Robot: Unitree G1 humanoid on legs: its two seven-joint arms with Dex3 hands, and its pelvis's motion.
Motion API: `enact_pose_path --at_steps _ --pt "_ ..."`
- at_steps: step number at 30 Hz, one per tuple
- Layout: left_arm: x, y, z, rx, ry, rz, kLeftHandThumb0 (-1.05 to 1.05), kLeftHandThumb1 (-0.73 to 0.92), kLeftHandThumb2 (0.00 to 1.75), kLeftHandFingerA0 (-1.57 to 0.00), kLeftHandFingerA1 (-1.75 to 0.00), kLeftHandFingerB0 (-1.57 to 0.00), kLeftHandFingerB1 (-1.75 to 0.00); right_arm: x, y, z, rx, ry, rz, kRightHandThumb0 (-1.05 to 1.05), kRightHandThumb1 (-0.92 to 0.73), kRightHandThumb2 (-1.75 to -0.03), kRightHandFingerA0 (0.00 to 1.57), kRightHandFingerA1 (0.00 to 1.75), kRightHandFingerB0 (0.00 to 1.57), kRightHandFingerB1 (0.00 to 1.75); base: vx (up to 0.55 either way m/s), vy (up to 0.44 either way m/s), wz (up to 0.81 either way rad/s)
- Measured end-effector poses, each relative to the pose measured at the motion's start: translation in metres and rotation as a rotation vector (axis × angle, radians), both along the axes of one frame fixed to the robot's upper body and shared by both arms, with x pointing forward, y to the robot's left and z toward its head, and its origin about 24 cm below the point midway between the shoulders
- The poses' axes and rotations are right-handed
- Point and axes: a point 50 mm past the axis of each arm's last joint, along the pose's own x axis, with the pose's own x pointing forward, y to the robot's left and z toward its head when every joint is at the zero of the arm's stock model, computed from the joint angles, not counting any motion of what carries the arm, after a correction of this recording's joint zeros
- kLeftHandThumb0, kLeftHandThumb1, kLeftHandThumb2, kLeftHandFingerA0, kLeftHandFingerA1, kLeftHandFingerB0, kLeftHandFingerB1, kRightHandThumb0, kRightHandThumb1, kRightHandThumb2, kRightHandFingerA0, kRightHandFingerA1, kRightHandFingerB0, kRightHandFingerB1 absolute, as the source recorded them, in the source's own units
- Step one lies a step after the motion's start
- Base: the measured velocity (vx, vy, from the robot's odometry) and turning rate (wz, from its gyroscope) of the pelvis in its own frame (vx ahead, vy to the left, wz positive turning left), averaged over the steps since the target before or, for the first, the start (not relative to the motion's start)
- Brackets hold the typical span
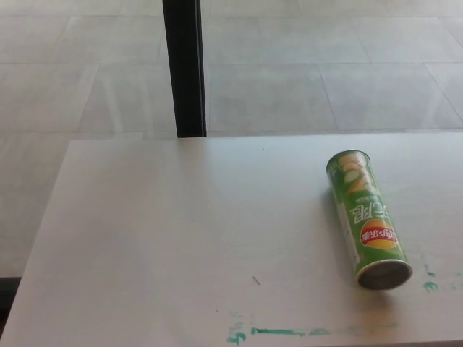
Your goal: Use the right hand as a fist to push the chips tray inside its container kept in the middle of the desk
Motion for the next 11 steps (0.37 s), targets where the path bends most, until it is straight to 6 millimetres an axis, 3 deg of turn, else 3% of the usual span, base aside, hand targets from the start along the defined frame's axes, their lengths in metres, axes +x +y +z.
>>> enact_pose_path --at_steps 1,3,4,5,7,8,9,10,11 --pt "0.0002 -0.0002 -0.0001 0.0 0.001 -0.002 -0.71 0.92 0.72 -0.54 -0.62 -0.43 -0.49 -0.0001 -0.0003 0.0003 0.0 -0.003 -0.005 -0.78 -0.86 -0.68 0.64 1.52 0.15 0.79 0.0 0.0 0.0" --pt "0.0019 -0.0004 0.0 0.001 0.001 -0.008 -0.71 0.92 0.72 -0.54 -0.62 -0.43 -0.49 0.0013 0.0001 0.0003 0.003 -0.008 -0.005 -0.78 -0.86 -0.68 0.64 1.52 0.15 0.79 0.0 0.0 0.0" --pt "0.0041 -0.0006 0.0002 0.001 -0.002 -0.012 -0.69 0.92 0.7 -0.54 -0.62 -0.42 -0.49 0.0033 0.0006 0.0004 0.004 -0.011 0.0 -0.78 -0.87 -0.69 0.65 1.49 0.4 0.96 0.0 0.0 0.0" --pt "0.0055 -0.0004 0.0005 0.002 -0.008 -0.01 -0.68 0.92 0.68 -0.56 -0.63 -0.45 -0.49 0.005 0.001 0.0006 0.0 -0.006 0.007 -0.79 -0.88 -0.68 0.61 1.3 0.31 0.81 0.0 0.0 0.0" --pt "0.0079 -0.0002 0.0011 0.002 -0.02 -0.004 -0.69 0.92 0.68 -0.56 -0.65 -0.47 -0.5 0.0072 0.0016 0.001 -0.008 0.008 0.018 -0.8 -0.91 -0.69 0.6 1.24 0.26 0.81 0.0 0.0 0.0" --pt "0.0087 -0.0002 0.0012 0.002 -0.023 -0.002 -0.72 0.92 0.7 -0.54 -0.66 -0.43 -0.51 0.0076 0.002 0.0009 -0.011 0.017 0.026 -0.78 -0.85 -0.67 0.59 1.32 0.33 0.77 0.0 0.0 0.0" --pt "0.009 -0.0002 0.0013 0.002 -0.023 -0.003 -0.7 0.92 0.69 -0.51 -0.65 -0.41 -0.49 0.008 0.002 0.0012 -0.012 0.013 0.024 -0.76 -0.87 -0.66 0.6 1.24 0.47 0.82 0.0 0.0 0.0" --pt "0.0091 -0.0002 0.0013 0.002 -0.024 -0.001 -0.7 0.92 0.69 -0.51 -0.64 -0.41 -0.49 0.0085 0.0017 0.002 -0.015 0.01 0.022 -0.79 -0.89 -0.68 0.57 1.29 0.35 0.83 0.0 0.0 0.0" --pt "0.0091 -0.0001 0.0014 0.002 -0.026 0.0 -0.7 0.92 0.69 -0.51 -0.64 -0.41 -0.49 0.0088 0.0016 0.0023 -0.016 0.011 0.023 -0.79 -0.89 -0.68 0.57 1.29 0.35 0.83 0.0 0.0 0.0"
